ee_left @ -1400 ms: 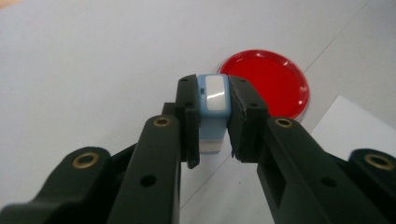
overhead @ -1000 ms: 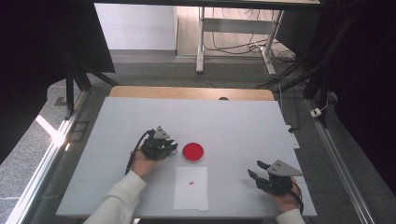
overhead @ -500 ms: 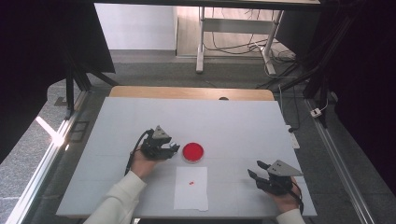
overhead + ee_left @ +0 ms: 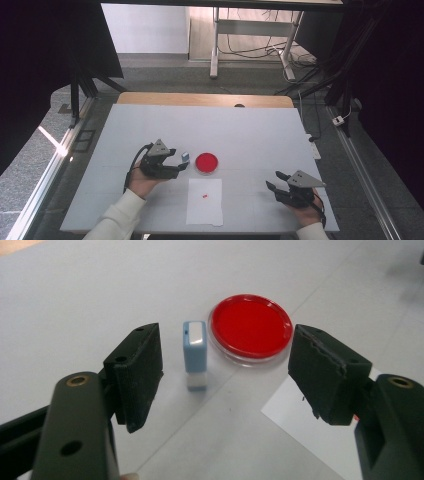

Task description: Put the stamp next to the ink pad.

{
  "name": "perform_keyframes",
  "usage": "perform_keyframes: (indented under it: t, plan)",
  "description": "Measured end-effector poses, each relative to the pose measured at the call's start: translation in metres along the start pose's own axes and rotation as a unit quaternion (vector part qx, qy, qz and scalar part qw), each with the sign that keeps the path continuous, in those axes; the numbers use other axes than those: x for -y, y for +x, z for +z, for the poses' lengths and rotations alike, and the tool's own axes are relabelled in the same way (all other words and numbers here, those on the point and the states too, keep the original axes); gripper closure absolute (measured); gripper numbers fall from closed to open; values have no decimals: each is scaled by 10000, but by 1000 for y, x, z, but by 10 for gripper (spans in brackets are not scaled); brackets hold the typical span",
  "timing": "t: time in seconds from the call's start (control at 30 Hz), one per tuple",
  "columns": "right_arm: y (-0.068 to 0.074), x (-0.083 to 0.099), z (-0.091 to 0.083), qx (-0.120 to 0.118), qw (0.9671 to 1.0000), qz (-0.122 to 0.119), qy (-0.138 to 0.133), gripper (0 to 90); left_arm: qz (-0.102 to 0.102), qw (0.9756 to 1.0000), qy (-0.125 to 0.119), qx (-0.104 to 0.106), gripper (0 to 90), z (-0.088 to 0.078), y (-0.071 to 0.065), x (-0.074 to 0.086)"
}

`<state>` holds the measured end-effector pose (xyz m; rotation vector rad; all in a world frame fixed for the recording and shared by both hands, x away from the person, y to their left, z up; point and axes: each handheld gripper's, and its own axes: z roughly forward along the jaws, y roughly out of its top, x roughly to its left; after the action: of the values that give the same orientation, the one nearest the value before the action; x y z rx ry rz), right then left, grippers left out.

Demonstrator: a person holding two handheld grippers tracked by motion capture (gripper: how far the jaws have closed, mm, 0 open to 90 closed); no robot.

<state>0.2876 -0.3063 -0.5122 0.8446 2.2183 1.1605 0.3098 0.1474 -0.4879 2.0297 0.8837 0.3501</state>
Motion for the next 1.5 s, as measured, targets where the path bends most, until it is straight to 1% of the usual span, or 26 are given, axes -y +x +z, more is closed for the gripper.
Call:
perform_keyframes:
  t: [0.13,0.27,0.37,0.4,0.5,0.63,0.83,0.87,0.97,1.07,1.27,1.5]
  plan:
    - [-1,0,1,-8,10000,-58,47,461,20,9999,-29,101,302,-8,-4,5]
    - [-2,1,2,-18,9999,-130,75,459,11,9999,-36,166,300,-17,-7,15]
    - [-2,2,1,-5,9999,-139,91,458,-68,9998,-50,192,300,-26,-7,26]
    - [-3,2,1,-34,9999,-129,73,456,-104,9997,-47,195,300,-29,-7,30]
    - [-5,3,1,6,9998,-159,107,453,-146,9997,-16,206,300,-37,-7,42]
    - [-6,4,0,1,9998,-136,130,448,-201,9996,25,204,301,-46,-7,56]
    - [-8,6,1,50,9997,-148,183,447,-211,9995,90,202,301,-55,-8,69]
    - [-9,6,1,50,9997,-146,194,447,-218,9996,95,175,301,-55,-8,71]
    - [-8,7,2,44,9996,-165,214,447,-244,9995,103,156,301,-56,-7,74]
    - [-8,6,2,40,9993,-256,264,446,-238,9995,119,148,301,-56,-6,75]
    - [-8,6,3,44,9993,-263,272,445,-188,9996,134,150,302,-55,-7,74]
    - [-7,6,3,36,9991,-298,287,444,-198,9996,134,147,303,-54,-8,73]
